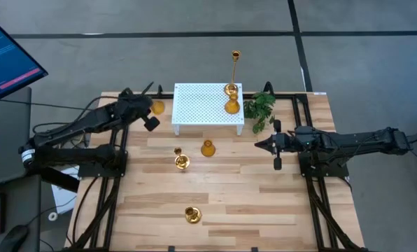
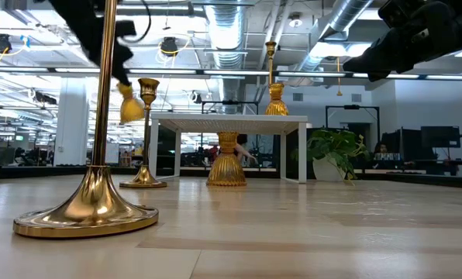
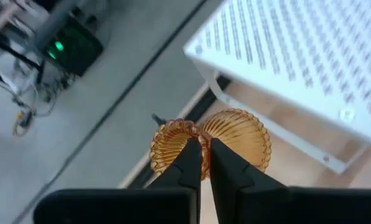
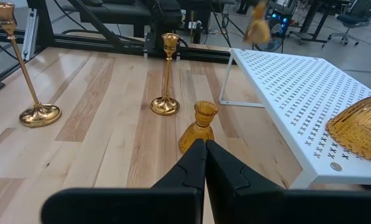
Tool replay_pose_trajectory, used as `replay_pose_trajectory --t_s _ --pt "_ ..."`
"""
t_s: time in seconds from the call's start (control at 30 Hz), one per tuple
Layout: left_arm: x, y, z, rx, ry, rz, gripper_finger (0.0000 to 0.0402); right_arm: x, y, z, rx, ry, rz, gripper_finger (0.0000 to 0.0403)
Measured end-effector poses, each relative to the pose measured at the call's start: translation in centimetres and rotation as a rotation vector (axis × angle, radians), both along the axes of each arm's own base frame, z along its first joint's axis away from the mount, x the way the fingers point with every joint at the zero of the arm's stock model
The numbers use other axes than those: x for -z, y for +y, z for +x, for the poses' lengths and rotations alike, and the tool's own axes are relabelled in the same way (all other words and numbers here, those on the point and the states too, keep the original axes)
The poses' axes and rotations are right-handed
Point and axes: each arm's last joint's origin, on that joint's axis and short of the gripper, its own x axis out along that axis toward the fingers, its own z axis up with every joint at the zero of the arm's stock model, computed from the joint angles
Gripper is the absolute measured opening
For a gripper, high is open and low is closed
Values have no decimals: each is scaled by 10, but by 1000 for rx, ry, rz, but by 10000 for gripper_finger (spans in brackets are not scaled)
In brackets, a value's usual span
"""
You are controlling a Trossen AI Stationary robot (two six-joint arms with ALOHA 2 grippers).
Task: Pick & Place candle stick holders
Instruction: Put the top gold vase on the shelf
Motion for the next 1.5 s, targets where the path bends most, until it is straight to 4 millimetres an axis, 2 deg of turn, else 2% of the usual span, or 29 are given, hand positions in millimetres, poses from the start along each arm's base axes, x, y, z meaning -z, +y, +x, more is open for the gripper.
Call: replay_pose_trajectory --t_s 0.17,0.27,0.6,0.73,0.83,1.03,1.5 --pt "-30 -4 2 31 -51 48 12 0 0 0 0 0 0 0" --pt "-42 -2 13 72 -64 39 12 0 0 0 0 0 -1 0" --pt "-54 20 94 158 112 21 12 0 0 0 0 0 -1 0" --pt "-62 22 120 238 124 14 12 0 0 0 0 0 -1 0" --pt "-65 20 131 271 127 6 12 0 0 0 0 1 -1 0" --pt "-62 17 138 292 149 -2 12 1 0 0 0 9 -2 0" --pt "-60 15 138 314 129 -53 12 1 0 0 0 9 -1 0"
